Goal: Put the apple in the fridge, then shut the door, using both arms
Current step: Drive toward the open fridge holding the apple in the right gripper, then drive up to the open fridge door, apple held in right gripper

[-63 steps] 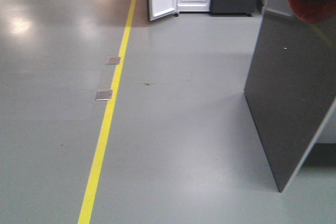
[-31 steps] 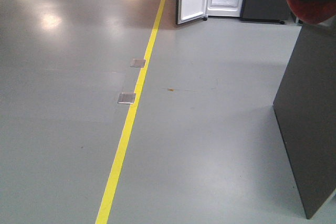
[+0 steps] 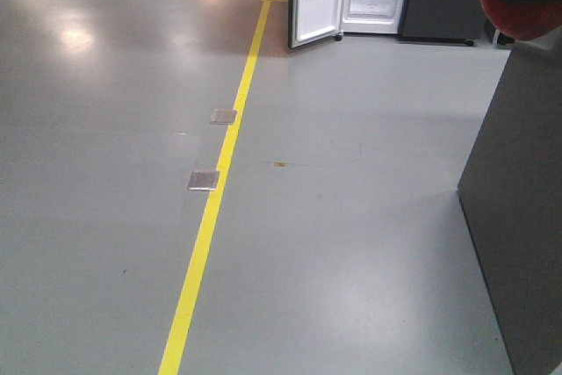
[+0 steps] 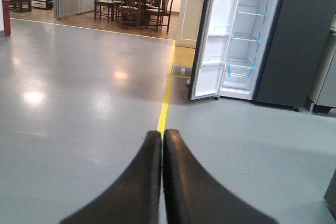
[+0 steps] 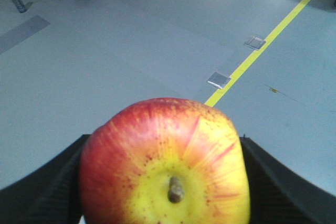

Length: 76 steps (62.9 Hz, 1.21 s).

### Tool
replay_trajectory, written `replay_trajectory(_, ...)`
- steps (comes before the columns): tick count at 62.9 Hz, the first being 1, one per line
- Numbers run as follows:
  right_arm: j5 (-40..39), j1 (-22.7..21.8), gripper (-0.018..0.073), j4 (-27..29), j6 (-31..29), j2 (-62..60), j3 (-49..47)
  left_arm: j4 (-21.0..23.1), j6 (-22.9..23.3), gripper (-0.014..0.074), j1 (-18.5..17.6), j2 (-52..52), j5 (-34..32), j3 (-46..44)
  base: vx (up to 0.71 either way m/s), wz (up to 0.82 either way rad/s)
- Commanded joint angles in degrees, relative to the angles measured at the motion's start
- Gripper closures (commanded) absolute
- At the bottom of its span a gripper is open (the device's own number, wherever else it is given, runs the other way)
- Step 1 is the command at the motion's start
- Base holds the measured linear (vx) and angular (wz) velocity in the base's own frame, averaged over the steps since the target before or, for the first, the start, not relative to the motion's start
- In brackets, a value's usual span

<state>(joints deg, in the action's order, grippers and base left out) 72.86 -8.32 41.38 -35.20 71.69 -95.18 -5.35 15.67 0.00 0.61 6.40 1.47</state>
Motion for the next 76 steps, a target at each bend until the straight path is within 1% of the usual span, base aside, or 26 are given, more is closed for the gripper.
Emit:
replay_trajectory(1, -3.04, -0.14, 0.0515, 2.85, -0.72, -1.26, -1.61, -0.02, 0.27, 0.0603, 0.00, 0.34, -4.32, 1.24, 0.23, -0.09)
replay_trajectory(44, -3.04, -0.14, 0.0515, 2.85, -0.72, -1.26, -1.61, -0.02, 0.27, 0.0603, 0.00, 0.34, -4.32, 1.24, 0.25, -0.08)
replay_trajectory(76, -2.97, -0.14, 0.0515, 2.85, -0.72, -1.26, -1.61, -0.02, 0.27, 0.0603, 0.00, 0.34, -4.32, 1.24, 0.32, 0.01)
